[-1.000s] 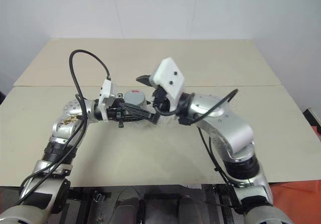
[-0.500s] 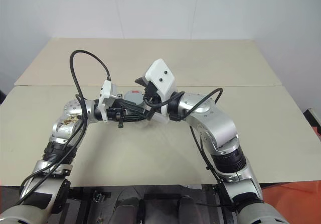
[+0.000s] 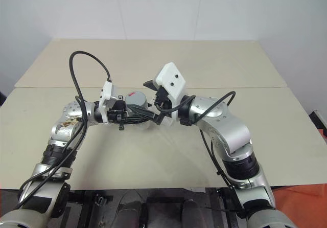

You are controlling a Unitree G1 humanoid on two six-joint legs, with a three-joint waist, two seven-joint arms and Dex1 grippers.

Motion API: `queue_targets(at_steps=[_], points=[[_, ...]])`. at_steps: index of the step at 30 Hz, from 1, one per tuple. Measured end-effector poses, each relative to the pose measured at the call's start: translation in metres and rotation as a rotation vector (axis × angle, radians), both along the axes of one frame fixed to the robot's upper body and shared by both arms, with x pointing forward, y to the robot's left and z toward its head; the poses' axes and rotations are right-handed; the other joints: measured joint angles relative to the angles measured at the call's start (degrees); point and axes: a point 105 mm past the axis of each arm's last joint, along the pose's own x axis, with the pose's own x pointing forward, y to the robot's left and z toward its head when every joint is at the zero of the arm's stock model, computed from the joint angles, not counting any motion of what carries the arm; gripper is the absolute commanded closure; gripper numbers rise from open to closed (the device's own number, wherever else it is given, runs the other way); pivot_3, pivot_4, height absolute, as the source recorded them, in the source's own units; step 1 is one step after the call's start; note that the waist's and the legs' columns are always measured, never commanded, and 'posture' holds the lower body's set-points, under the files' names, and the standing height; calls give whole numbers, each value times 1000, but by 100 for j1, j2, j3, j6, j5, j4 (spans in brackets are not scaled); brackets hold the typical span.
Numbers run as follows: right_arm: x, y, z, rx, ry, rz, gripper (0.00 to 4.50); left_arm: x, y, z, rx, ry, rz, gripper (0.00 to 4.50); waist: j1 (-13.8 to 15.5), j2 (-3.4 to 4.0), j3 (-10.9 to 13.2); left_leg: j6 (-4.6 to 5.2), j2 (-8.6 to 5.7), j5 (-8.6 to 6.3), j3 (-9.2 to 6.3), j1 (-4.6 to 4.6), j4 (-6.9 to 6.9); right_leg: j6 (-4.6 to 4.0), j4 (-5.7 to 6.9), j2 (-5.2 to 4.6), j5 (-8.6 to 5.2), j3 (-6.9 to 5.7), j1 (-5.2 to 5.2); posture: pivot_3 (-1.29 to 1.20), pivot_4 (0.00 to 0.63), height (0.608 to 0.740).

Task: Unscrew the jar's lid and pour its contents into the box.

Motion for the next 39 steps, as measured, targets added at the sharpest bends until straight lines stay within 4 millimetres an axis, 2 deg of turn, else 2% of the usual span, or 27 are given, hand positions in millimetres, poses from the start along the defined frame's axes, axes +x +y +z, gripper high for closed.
queue_targets(at_steps=[5, 14, 17, 20, 26, 31, 35, 39], points=[[6, -19, -1, -2, -1, -64, 12, -1, 5, -1, 13, 0, 7, 2569, 6, 0, 0, 0, 0, 0, 0, 0, 0, 0, -7, 0, 0, 0, 0, 0, 150, 740], [7, -32, -8, -25, 12, -92, 12, -4, 4, 4, -5, -12, -12, 2569, 5, 0, 0, 0, 0, 0, 0, 0, 0, 0, -8, 0, 0, 0, 0, 0, 150, 740], [2, -32, -4, -9, 13, -61, 12, -4, 4, 4, -5, -13, -11, 2569, 5, 0, 0, 0, 0, 0, 0, 0, 0, 0, -9, 0, 0, 1, 0, 0, 150, 740], [-10, -26, 4, 15, -4, 16, 12, -3, 3, 4, -6, -15, -11, 2569, 5, 0, 0, 0, 1, 0, 0, 0, 0, 0, -9, 1, 0, 1, 0, 0, 150, 740], [-20, 3, 7, 26, -17, 112, 12, -3, 0, 5, -15, -16, -20, 2569, -5, 0, 0, 0, 1, 0, -1, 1, 0, 0, -5, 1, 0, 1, -1, 0, 150, 740], [-16, 25, 13, 29, -39, 112, 12, -3, 0, 5, -15, -14, -21, 2569, -6, 0, 0, 0, 1, 0, 0, 1, 0, 0, 1, 1, 0, 0, -1, 0, 150, 740], [-2, 26, 11, 29, -23, 52, 12, -3, 1, 6, -12, -16, -18, 2569, 11, 0, 0, 0, -1, 0, 0, 0, 1, 0, 1, -1, 0, 0, 1, 0, 150, 740], [4, 26, 8, 20, -11, 31, 12, -2, 2, 6, -8, -17, -13, 2569, 0, 0, 0, 0, 0, 0, 0, 0, 0, 0, 2, 0, 0, 0, -1, 0, 150, 740]])
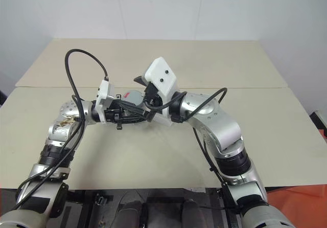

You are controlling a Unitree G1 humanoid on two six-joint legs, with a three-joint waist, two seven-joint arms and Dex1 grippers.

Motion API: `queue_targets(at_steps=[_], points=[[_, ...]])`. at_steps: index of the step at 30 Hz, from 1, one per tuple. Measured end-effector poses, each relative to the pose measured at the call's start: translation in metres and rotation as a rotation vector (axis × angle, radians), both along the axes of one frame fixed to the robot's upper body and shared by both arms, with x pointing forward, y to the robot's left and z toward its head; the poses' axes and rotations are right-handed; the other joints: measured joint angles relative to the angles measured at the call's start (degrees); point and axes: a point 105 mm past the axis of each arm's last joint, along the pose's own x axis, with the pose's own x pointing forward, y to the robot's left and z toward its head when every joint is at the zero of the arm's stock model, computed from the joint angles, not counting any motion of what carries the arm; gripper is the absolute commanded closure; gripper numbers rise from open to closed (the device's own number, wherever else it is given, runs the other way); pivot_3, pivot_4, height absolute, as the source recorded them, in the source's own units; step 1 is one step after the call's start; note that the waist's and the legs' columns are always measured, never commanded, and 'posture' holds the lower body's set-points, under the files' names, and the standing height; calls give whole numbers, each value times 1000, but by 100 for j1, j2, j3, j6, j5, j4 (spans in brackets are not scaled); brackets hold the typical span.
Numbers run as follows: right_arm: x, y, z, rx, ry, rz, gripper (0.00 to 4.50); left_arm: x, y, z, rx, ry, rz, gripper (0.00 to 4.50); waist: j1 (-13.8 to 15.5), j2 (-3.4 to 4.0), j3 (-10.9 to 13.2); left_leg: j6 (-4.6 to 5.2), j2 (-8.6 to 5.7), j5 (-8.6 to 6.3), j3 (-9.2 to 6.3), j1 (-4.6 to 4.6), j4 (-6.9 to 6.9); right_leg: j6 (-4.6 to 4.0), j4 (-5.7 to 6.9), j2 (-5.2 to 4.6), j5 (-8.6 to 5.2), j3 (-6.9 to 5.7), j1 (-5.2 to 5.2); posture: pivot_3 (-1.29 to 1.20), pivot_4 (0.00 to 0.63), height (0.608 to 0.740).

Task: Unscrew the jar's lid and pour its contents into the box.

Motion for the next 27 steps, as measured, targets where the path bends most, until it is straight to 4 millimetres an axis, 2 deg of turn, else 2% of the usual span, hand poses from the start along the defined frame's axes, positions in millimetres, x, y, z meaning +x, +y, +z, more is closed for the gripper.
queue_targets(at_steps=[10, 27], points=[[0, 0, -1, -12, -3, -3, 12, 0, 1, 0, 3, -1, 3, 2569, -3, 0, 0, 0, 0, 0, 0, 0, 0, 0, 0, 0, 0, 0, 0, 0, 150, 740], [-8, -17, -6, -48, -11, 15, 12, 0, 1, 0, 4, -1, 2, 2569, -2, 0, 0, 0, 0, 0, 0, 0, 0, 0, -4, 0, 0, 0, 0, 0, 150, 740]])
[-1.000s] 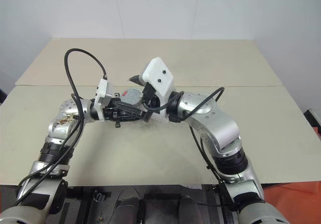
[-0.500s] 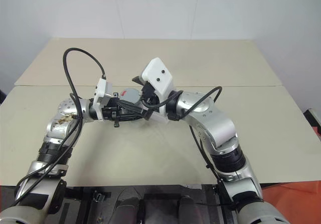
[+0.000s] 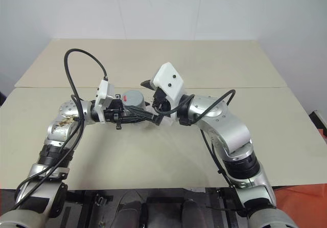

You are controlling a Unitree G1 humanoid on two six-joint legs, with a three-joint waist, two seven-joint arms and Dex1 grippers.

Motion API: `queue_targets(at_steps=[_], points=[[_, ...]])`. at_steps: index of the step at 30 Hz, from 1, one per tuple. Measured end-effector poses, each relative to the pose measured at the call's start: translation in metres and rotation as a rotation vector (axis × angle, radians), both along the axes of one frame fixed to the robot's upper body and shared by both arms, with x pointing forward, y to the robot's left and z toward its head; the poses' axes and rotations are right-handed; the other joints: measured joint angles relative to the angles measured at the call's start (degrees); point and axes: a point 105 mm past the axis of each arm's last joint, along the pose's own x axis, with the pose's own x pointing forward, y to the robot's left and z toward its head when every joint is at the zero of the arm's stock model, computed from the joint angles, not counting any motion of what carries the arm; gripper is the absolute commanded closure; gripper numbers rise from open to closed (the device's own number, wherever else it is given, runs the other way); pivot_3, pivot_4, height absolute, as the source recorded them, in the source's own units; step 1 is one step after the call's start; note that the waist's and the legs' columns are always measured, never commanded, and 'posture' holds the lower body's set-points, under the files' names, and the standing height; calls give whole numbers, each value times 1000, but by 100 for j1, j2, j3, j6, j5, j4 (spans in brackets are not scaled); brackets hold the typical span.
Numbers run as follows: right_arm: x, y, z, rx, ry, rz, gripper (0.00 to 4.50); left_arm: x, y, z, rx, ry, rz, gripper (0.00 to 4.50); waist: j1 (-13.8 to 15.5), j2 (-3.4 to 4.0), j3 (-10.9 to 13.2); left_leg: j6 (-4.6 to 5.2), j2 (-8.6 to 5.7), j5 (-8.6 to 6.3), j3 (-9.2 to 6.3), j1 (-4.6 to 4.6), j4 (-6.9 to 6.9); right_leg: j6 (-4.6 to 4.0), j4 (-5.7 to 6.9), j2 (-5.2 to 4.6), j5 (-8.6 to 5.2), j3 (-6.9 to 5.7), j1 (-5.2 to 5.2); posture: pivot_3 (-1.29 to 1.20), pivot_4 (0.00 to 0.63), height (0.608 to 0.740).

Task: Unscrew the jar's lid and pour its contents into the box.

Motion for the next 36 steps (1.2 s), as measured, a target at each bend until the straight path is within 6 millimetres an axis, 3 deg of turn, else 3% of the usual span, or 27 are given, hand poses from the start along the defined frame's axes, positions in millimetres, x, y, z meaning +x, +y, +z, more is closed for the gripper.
queue_targets(at_steps=[9, 23, 36], points=[[-11, -1, 7, 19, -9, 63, 12, 0, 1, 0, 4, -1, 3, 2569, 0, 0, 0, 0, 1, 0, 0, 0, 0, 0, -3, 0, 0, 0, 0, 0, 150, 740], [0, 7, 5, 8, 113, 39, 12, -2, 1, -1, 5, -2, 0, 2569, 1, 0, 0, 0, 0, 0, 0, 0, 0, 0, 1, 0, 0, 0, 0, 0, 150, 740], [-2, 12, 7, -4, 110, 66, 12, -4, 2, 0, 4, -9, 3, 2569, -1, 0, 0, 0, 1, 0, 0, 0, 0, 0, 1, 0, 0, 0, -1, 0, 150, 740]])
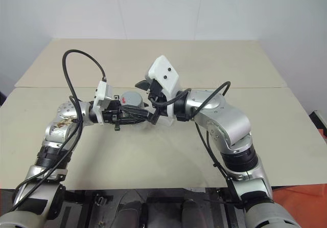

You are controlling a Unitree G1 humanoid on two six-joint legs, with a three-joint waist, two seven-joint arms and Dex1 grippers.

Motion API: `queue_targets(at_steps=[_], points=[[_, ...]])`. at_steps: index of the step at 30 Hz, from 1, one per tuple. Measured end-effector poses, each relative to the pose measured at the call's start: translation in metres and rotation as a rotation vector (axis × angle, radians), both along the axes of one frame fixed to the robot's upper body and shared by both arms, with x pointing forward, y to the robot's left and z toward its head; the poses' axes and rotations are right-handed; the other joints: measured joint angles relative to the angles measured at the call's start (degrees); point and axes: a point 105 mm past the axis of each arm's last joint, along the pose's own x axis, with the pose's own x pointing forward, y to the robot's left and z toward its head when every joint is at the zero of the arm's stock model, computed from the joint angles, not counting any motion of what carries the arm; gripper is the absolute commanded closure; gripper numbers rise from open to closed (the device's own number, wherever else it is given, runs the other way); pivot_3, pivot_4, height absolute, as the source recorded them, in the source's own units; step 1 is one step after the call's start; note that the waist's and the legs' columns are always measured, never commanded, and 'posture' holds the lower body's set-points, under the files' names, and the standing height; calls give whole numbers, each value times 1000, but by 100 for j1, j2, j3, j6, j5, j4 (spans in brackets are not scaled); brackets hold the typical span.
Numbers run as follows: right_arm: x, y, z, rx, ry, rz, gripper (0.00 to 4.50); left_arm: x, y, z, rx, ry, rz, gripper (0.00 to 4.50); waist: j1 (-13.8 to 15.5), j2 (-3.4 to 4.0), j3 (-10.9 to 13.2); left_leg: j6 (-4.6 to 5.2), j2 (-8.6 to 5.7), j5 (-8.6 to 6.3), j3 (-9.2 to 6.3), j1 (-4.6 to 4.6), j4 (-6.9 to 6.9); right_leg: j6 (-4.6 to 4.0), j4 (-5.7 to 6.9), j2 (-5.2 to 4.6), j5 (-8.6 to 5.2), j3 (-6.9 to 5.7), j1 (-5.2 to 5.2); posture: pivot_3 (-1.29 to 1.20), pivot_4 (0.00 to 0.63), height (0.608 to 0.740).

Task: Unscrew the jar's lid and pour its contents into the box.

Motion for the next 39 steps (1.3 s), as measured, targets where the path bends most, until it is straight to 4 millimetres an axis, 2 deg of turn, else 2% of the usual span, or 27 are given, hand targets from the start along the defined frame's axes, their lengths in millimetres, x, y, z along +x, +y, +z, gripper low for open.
queue_targets(at_steps=[12, 17, 18, 39], points=[[-1, 2, -2, -10, 3, 9, 12, 0, 0, 0, 0, 0, 3, 2569, 0, 0, 0, 0, 0, 0, 0, 0, 0, 0, 0, 0, 0, 0, 0, 0, 150, 740], [-1, 3, -4, -14, 10, 9, 1590, 0, 0, 0, 0, -1, 3, 2569, 0, 0, 0, 0, 0, 0, 0, 0, 0, 0, 0, 0, 0, 0, 0, 0, 150, 740], [-1, 3, -4, -14, 11, 9, 1752, 0, 0, 0, 0, -2, 3, 2569, -1, 0, 0, 0, 0, 0, 0, 0, 0, 0, 0, 0, 0, 0, 0, 0, 150, 740], [-3, -1, -1, -28, 57, 36, 1753, -4, 0, -3, 9, -14, -19, 2569, 1, 0, 0, 0, 0, 0, 0, 0, 0, 0, -3, 0, 0, 0, 0, 0, 150, 740]])
